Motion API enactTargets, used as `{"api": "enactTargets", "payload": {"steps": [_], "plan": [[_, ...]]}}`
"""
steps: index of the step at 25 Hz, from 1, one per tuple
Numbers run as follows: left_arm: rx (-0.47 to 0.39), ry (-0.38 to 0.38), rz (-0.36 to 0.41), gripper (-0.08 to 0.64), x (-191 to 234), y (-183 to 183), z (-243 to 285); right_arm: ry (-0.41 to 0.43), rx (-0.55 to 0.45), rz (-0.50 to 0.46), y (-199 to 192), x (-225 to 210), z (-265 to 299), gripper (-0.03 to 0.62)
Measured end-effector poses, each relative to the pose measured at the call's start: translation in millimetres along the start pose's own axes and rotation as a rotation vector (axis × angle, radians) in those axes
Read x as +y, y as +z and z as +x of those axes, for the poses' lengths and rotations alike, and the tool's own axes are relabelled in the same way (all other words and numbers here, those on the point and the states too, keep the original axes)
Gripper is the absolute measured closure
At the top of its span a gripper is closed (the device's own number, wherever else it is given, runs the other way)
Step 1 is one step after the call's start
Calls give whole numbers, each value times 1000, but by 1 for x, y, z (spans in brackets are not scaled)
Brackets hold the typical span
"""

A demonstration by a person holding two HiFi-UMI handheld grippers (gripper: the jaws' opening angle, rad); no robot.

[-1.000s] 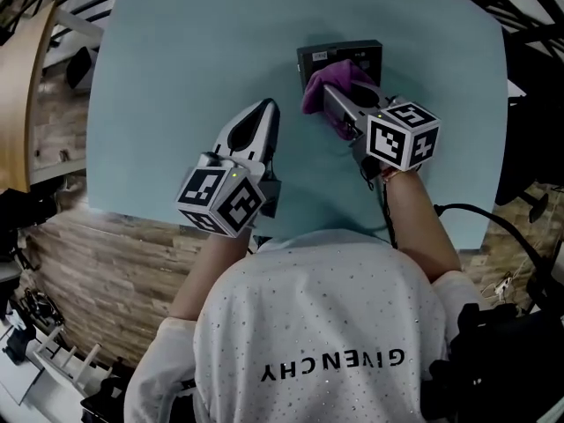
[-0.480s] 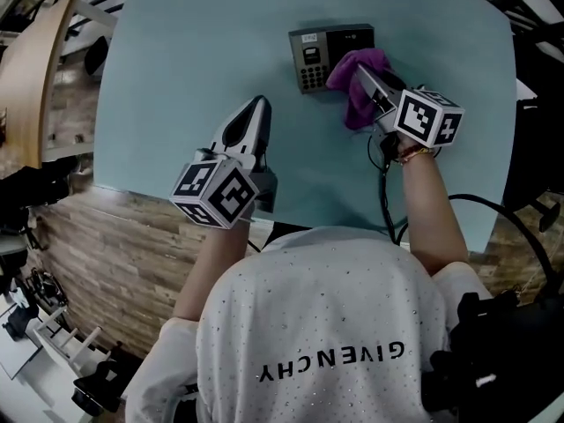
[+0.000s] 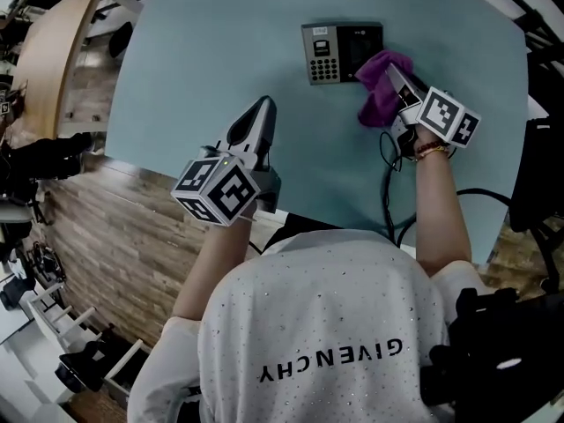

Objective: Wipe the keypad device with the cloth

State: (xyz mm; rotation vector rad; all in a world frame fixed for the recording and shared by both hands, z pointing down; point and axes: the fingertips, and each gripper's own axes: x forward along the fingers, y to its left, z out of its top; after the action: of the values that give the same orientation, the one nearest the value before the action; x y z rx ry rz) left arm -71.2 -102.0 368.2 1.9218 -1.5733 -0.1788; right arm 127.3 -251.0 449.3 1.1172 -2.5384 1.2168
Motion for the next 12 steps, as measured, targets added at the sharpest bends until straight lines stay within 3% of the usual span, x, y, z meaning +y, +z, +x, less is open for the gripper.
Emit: {"api": "enactTargets", "payload": {"steps": [5,12], "plan": [[-17,50,-12,555,3,-5,-20,98,-3,-111,0,46,10,528],[-55,104,-33,555,7,-5,-41,226,161,-288,-50,108,43,528]]}}
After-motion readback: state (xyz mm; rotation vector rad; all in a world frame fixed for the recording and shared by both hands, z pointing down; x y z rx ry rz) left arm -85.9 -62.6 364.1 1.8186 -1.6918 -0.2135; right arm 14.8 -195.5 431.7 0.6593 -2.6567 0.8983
